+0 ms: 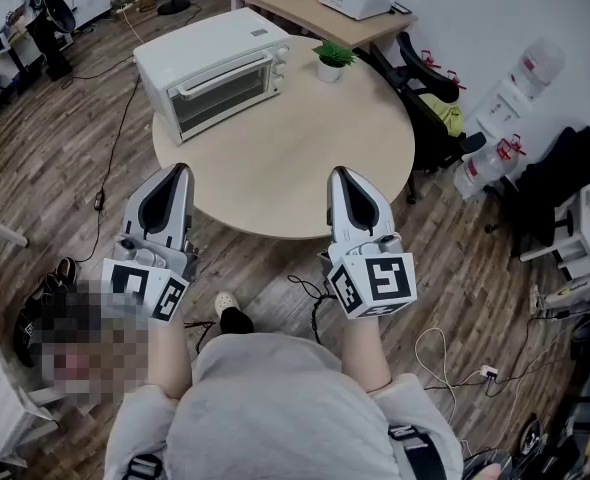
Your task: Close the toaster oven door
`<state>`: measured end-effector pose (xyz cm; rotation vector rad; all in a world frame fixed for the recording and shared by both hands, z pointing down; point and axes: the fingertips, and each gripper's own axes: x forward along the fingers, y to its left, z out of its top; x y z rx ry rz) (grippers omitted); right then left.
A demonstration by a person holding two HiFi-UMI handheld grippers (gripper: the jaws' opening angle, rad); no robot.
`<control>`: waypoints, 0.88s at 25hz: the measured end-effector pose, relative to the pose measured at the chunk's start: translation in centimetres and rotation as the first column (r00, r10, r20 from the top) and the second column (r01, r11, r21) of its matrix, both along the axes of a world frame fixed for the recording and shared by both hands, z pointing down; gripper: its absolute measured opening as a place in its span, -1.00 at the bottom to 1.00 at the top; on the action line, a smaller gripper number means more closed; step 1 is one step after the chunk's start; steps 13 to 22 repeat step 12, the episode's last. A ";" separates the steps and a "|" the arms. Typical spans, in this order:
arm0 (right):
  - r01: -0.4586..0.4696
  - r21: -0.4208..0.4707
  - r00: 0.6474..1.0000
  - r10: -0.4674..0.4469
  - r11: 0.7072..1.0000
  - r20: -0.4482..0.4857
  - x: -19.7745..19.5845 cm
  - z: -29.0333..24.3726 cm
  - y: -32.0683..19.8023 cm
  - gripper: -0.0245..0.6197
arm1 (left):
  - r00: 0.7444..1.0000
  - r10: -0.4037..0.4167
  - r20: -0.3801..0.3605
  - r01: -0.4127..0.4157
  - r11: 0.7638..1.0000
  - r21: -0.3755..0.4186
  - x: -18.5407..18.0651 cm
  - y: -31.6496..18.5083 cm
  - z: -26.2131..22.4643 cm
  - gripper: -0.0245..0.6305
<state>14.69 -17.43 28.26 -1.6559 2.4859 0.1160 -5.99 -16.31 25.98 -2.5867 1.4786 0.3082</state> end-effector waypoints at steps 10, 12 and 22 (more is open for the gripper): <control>0.002 -0.004 1.000 -0.002 1.000 0.007 0.6 0.3 0.3 -0.89 | 1.000 -0.004 0.003 0.005 1.000 -0.002 0.6 0.4 0.1 -0.91; 0.001 -0.005 1.000 -0.001 1.000 0.008 0.8 0.4 0.3 -0.89 | 1.000 -0.006 0.004 0.006 1.000 -0.003 0.7 0.4 0.2 -0.91; 0.001 -0.005 1.000 -0.001 1.000 0.008 0.8 0.4 0.3 -0.89 | 1.000 -0.006 0.004 0.006 1.000 -0.003 0.7 0.4 0.2 -0.91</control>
